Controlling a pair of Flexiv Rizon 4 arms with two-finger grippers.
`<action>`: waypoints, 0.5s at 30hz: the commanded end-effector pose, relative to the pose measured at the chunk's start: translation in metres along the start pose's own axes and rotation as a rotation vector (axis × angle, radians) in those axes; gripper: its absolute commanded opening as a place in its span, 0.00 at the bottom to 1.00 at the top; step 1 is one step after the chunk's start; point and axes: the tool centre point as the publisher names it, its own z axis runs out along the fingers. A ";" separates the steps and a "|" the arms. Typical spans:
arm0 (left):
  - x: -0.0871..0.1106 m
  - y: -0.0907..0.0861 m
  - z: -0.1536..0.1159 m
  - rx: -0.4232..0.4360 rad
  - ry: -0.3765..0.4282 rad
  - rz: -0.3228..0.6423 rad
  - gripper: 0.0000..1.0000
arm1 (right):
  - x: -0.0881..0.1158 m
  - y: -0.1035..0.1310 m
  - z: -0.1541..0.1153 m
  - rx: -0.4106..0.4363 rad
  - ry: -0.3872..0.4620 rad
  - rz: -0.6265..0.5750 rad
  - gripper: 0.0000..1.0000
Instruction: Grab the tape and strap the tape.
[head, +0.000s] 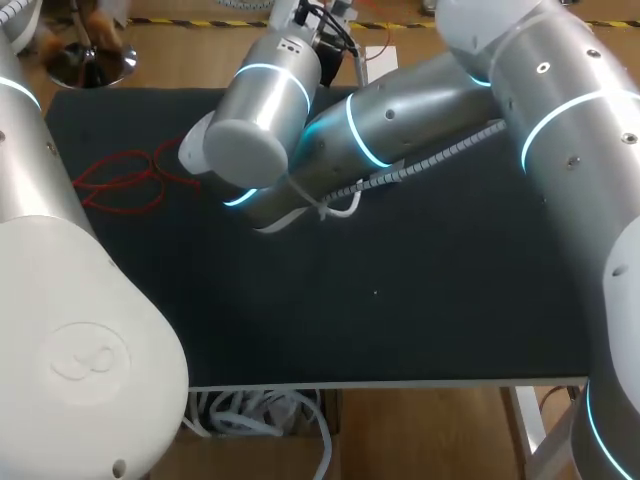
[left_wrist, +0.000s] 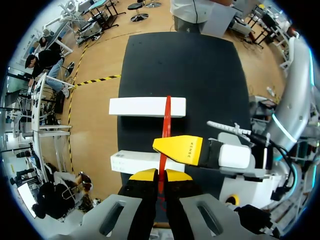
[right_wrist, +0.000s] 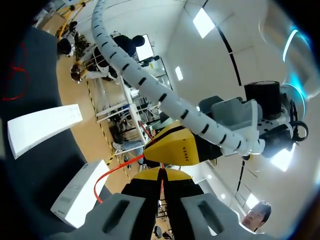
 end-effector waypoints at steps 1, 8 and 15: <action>0.000 -0.001 -0.001 -0.003 0.001 -0.001 0.00 | -0.003 0.003 -0.001 -0.004 0.010 -0.001 0.00; 0.000 -0.001 -0.001 -0.003 0.001 -0.001 0.00 | -0.003 0.005 -0.001 -0.012 0.014 0.002 0.00; 0.000 -0.001 -0.001 -0.003 0.001 -0.001 0.00 | -0.003 0.003 -0.002 -0.011 0.015 0.002 0.00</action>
